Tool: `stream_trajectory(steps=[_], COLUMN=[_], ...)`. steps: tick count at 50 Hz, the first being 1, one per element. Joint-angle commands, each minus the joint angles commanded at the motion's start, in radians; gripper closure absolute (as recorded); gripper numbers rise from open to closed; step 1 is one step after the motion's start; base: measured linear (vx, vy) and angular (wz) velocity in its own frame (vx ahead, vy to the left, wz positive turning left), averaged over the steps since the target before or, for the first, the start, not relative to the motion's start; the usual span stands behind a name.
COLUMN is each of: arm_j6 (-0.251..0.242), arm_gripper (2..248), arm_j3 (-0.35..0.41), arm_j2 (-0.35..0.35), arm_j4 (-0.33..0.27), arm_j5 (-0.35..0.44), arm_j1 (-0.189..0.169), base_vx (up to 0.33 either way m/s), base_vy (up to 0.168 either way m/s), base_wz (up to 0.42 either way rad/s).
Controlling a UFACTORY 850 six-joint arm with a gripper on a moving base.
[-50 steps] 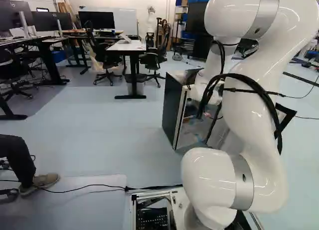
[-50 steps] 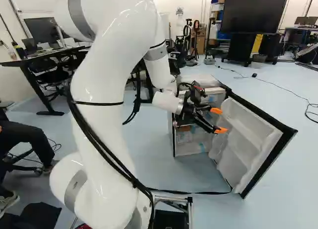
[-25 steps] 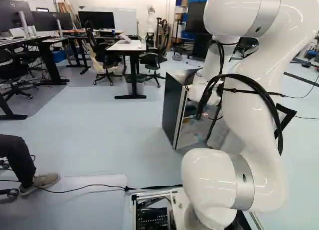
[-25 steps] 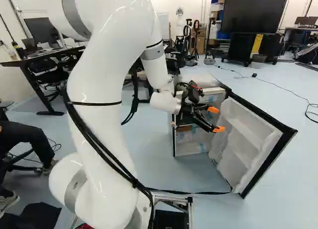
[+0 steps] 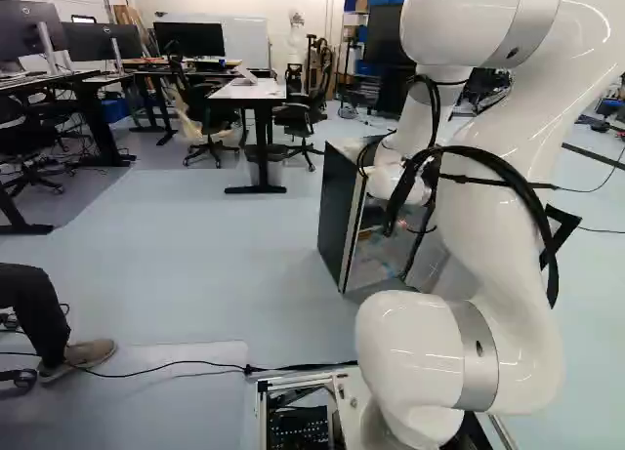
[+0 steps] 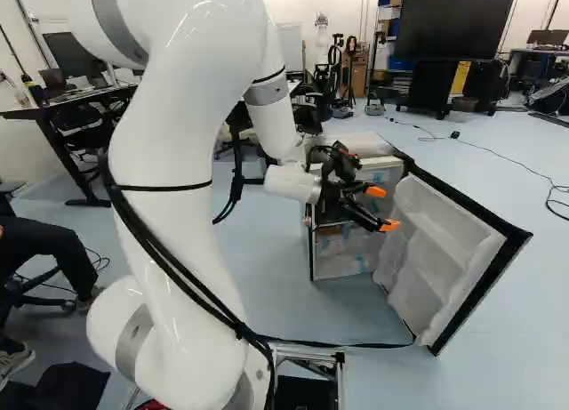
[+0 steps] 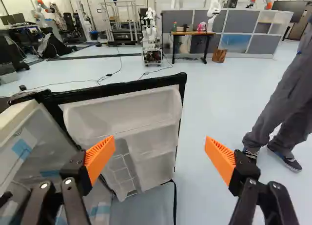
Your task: Open the fridge door
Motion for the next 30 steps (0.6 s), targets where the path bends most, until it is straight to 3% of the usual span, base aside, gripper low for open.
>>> stream_trajectory(steps=[30], arm_j6=[0.039], arm_gripper=[3], arm_j3=[0.091], arm_j2=[0.103], arm_j4=[-0.204], arm_j5=[-0.049], arm_j1=[0.043], base_vx=[0.0], base_vy=[0.0], base_wz=[0.0])
